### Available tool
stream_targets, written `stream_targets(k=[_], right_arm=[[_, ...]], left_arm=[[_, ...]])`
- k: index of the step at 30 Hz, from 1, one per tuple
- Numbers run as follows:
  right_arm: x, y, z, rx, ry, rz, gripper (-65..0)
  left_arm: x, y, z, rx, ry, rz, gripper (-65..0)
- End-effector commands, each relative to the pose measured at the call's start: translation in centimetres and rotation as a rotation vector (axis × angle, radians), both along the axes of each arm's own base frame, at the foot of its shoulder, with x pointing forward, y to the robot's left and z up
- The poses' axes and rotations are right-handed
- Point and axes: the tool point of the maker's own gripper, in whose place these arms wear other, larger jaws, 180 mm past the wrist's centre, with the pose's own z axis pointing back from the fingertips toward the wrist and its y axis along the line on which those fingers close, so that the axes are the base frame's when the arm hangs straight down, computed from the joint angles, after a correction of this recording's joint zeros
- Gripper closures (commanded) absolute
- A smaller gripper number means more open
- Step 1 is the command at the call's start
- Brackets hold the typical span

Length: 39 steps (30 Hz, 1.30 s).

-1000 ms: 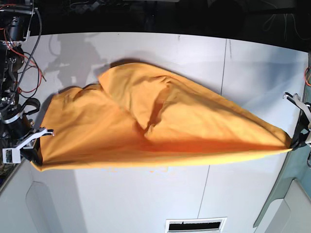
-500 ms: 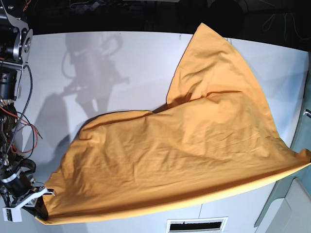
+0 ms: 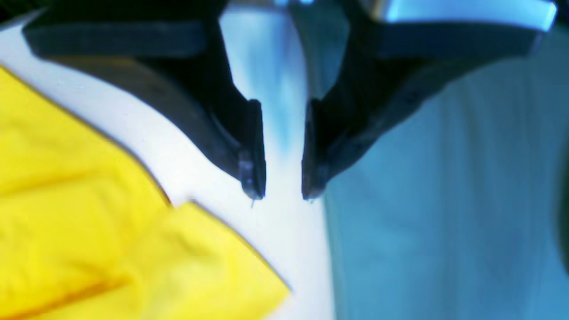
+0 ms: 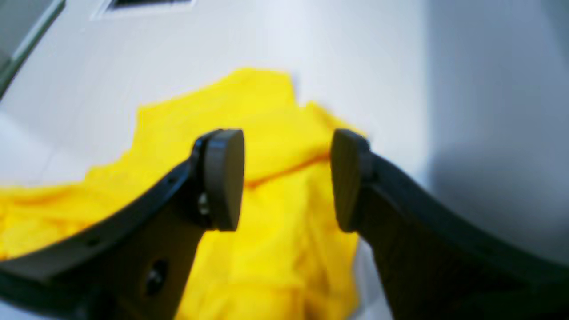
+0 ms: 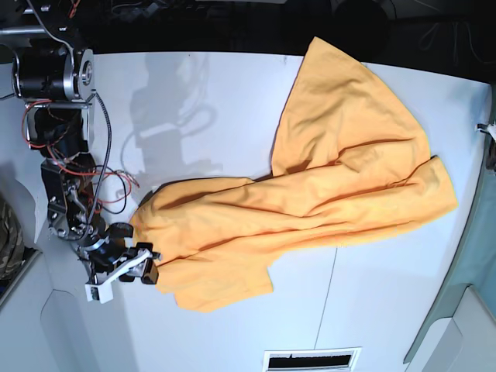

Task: Layout the t-shirt on the table in an organized manner, then fold the t-shirt properly
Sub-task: 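Lower the shirt onto the table and release both grippers, then grasp the shirt hem with the right gripper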

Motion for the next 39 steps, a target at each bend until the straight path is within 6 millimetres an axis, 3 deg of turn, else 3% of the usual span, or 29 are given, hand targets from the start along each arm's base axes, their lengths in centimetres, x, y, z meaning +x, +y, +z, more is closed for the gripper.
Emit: stream_targets(k=[1, 5, 9, 12, 18, 25, 33, 35, 38, 39], right_arm=[[1.2, -1.6, 2.5, 0.008, -0.077, -0.036, -31.0], [-2.0, -4.1, 0.5, 0.040, -0.062, -0.111, -31.0], [-5.9, -6.7, -0.5, 0.128, -0.041, -0.189, -31.0], [-7.9, -7.6, -2.2, 0.147, -0.005, -0.218, -31.0], [-11.2, -7.6, -5.4, 0.140, 0.077, -0.245, -31.1], [-10.8, -5.1, -7.4, 0.162, 0.120, -0.246, -38.2], [-8.6, 2.6, -7.7, 0.253, 0.135, -0.130, -37.9], [-7.9, 4.0, -7.1, 0.238, 0.109, -0.096, -31.9], [-6.8, 4.8, -5.7, 0.211, 0.028, -0.071, -7.8], [-6.4, 5.0, -5.1, 0.208, -0.008, -0.056, 0.0]], left_arm=[[1.0, -0.8, 1.6, -0.040, -0.041, -0.047, -18.0], [0.3, -5.1, 1.0, -0.263, -0.018, -0.122, -18.1], [-1.8, -9.0, -0.6, -0.430, 0.040, -0.176, -19.6], [-3.0, -10.4, -2.0, -0.486, 0.050, -0.151, -27.6], [-5.4, -11.5, -5.1, -0.513, 0.093, -0.052, -28.6], [-5.9, -12.6, -6.8, -0.540, 0.073, 0.024, -28.6], [-6.4, -15.0, -8.6, -0.612, 0.065, 0.073, -28.1], [-6.3, -14.7, -9.0, -0.594, 0.065, 0.082, -20.2], [-5.9, -13.5, -9.2, -0.568, 0.038, 0.145, -0.5], [-5.7, -13.3, -9.3, -0.549, 0.037, 0.144, 0.0]])
